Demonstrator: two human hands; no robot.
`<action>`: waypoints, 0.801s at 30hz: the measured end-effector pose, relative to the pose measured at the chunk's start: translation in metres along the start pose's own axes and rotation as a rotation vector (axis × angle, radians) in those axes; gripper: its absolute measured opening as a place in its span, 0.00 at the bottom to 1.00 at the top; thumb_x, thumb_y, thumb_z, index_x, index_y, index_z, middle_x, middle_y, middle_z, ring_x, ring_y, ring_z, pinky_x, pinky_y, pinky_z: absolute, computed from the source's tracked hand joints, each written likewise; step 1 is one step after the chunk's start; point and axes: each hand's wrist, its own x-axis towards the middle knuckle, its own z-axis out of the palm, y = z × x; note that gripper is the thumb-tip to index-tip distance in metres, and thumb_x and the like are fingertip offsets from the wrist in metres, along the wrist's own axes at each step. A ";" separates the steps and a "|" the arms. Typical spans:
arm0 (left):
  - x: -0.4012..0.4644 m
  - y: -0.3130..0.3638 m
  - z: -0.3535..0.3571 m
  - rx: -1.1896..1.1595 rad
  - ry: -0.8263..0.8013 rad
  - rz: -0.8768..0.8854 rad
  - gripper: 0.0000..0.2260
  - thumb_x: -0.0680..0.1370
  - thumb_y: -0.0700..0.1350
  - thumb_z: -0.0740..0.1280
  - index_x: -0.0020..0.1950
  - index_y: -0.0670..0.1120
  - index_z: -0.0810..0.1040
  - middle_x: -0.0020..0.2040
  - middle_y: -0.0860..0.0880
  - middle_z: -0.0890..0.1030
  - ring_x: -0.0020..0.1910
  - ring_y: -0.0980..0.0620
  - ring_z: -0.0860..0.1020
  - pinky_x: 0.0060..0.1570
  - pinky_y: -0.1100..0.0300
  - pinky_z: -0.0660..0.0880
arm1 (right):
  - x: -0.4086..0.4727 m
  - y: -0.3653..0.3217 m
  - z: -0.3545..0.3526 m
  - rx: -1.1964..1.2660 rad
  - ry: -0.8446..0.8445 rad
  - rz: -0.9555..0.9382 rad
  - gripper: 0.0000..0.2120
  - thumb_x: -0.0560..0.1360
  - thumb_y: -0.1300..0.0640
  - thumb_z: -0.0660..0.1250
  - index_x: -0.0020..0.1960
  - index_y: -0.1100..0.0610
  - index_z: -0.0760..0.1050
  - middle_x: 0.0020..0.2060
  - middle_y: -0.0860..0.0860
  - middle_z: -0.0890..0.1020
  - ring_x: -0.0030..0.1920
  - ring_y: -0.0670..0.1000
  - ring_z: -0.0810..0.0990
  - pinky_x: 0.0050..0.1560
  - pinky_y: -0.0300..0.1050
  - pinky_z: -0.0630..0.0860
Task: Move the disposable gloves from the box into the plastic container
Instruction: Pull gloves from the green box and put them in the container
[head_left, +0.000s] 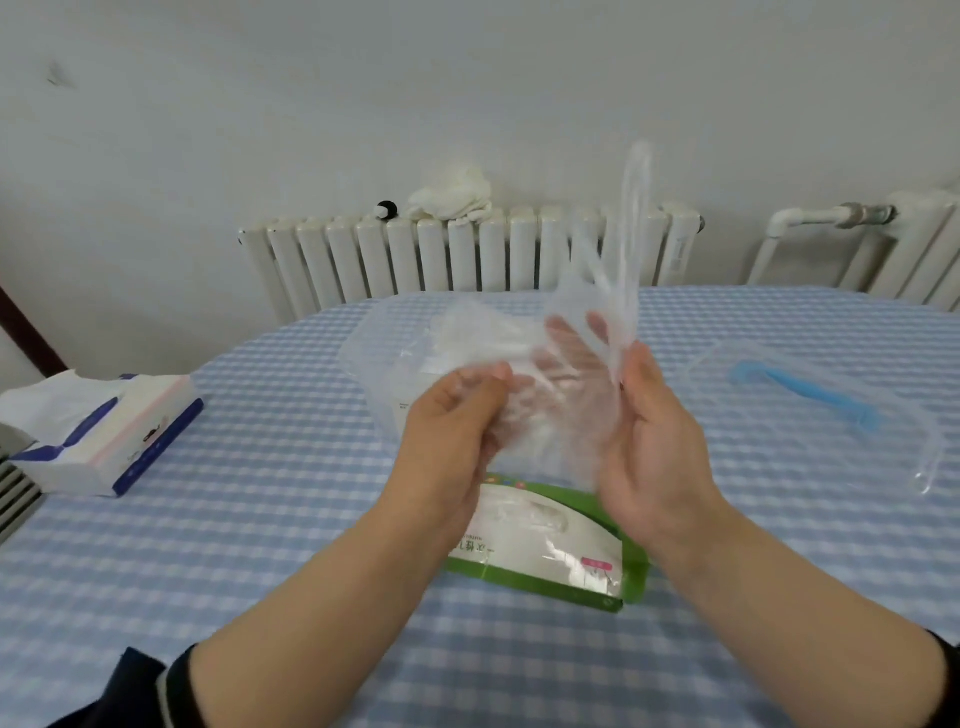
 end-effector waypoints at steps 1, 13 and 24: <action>0.008 0.005 0.003 -0.034 0.043 0.030 0.04 0.79 0.40 0.66 0.45 0.42 0.78 0.39 0.48 0.84 0.38 0.53 0.82 0.39 0.64 0.79 | 0.001 0.000 0.000 -0.022 0.009 -0.035 0.19 0.83 0.51 0.48 0.59 0.52 0.77 0.58 0.52 0.82 0.60 0.53 0.80 0.61 0.53 0.77; 0.113 0.070 -0.004 1.298 0.000 0.531 0.10 0.82 0.41 0.60 0.63 0.49 0.67 0.42 0.52 0.81 0.39 0.54 0.75 0.36 0.60 0.67 | -0.006 0.003 -0.005 -0.588 0.142 -0.418 0.11 0.82 0.56 0.57 0.44 0.57 0.73 0.35 0.49 0.80 0.38 0.50 0.79 0.42 0.41 0.77; 0.160 0.065 -0.045 1.809 -0.095 0.258 0.14 0.80 0.46 0.65 0.63 0.46 0.66 0.48 0.47 0.80 0.45 0.47 0.77 0.43 0.51 0.73 | -0.006 0.013 -0.016 -0.918 -0.090 -0.513 0.08 0.79 0.49 0.57 0.45 0.49 0.73 0.38 0.44 0.80 0.43 0.46 0.81 0.46 0.36 0.75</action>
